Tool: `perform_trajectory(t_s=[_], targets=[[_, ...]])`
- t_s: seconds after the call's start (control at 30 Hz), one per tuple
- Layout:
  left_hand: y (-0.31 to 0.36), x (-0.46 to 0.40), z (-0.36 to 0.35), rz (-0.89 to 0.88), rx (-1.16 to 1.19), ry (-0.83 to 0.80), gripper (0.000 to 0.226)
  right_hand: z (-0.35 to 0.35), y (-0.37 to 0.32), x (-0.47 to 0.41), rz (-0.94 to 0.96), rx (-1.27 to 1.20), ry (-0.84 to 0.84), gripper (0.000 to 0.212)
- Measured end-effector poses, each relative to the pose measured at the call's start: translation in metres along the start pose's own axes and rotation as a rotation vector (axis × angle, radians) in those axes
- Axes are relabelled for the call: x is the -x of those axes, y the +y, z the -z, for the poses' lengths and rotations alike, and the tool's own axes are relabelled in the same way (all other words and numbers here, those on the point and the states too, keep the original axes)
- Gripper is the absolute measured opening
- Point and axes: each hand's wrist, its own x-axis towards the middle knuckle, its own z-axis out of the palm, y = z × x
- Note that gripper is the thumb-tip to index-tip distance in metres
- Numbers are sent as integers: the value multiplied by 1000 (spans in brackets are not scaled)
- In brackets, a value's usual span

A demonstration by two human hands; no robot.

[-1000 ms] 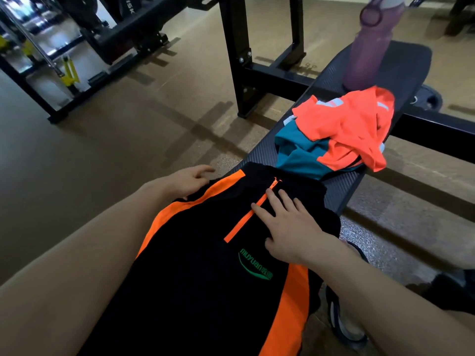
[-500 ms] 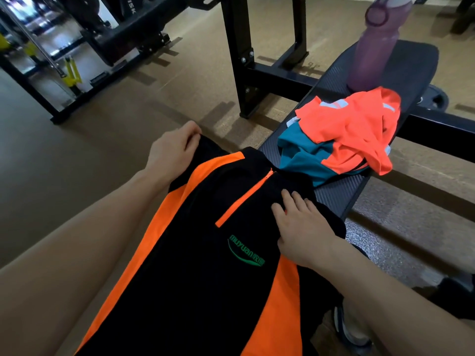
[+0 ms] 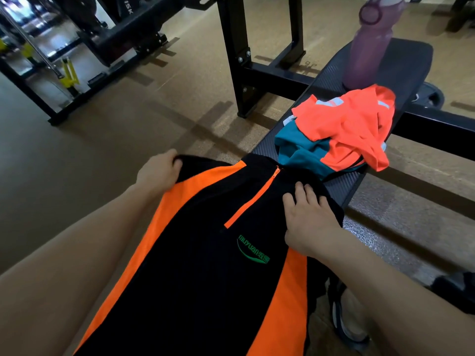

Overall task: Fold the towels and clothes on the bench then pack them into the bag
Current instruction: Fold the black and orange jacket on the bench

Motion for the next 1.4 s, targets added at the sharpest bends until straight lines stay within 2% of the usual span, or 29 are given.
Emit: perform_trajectory(t_s=[0.07,0.13,0.17,0.23,0.4,0.47,0.57,0.63,0.7,0.8,0.87,1.03,1.23,1.33,1.4], targets=[[4,1,6,87,179,131,28,-1,-3,1,12,-9,9,64],[5,0,4,134,207,94,28,-4,-9,4,34,-6,22,62],[6,1,2,157,196,13,29,-5,-12,5,51,-1,27,61],[6,2,-12,232,221,-217,46,-6,-16,6,93,2,41,61],[1,22,-39,625,397,-862,84,-3,-15,6,206,-13,13,80],[-2,28,-41,678,470,-946,88,-3,-14,6,185,6,20,82],[-7,28,-38,626,573,-1025,76,2,-10,4,117,26,189,78],[-9,31,-32,599,635,-1001,54,9,-6,-1,36,51,272,77],[-12,32,-33,600,641,-865,34,13,-2,-6,-61,66,266,80],[-18,32,-37,629,739,-614,25,15,-1,-7,-120,42,262,77],[-22,32,-35,677,889,-525,20,19,0,-6,-115,23,289,67],[-40,40,-16,807,1114,-525,45,25,9,-8,-141,-72,288,50],[-49,50,-11,854,1173,-506,46,35,14,-8,-99,-126,354,37],[-57,56,-14,876,1126,-576,45,43,18,-9,-93,-156,404,37],[-59,59,-15,854,1096,-639,40,43,20,-11,-119,-127,390,45]])
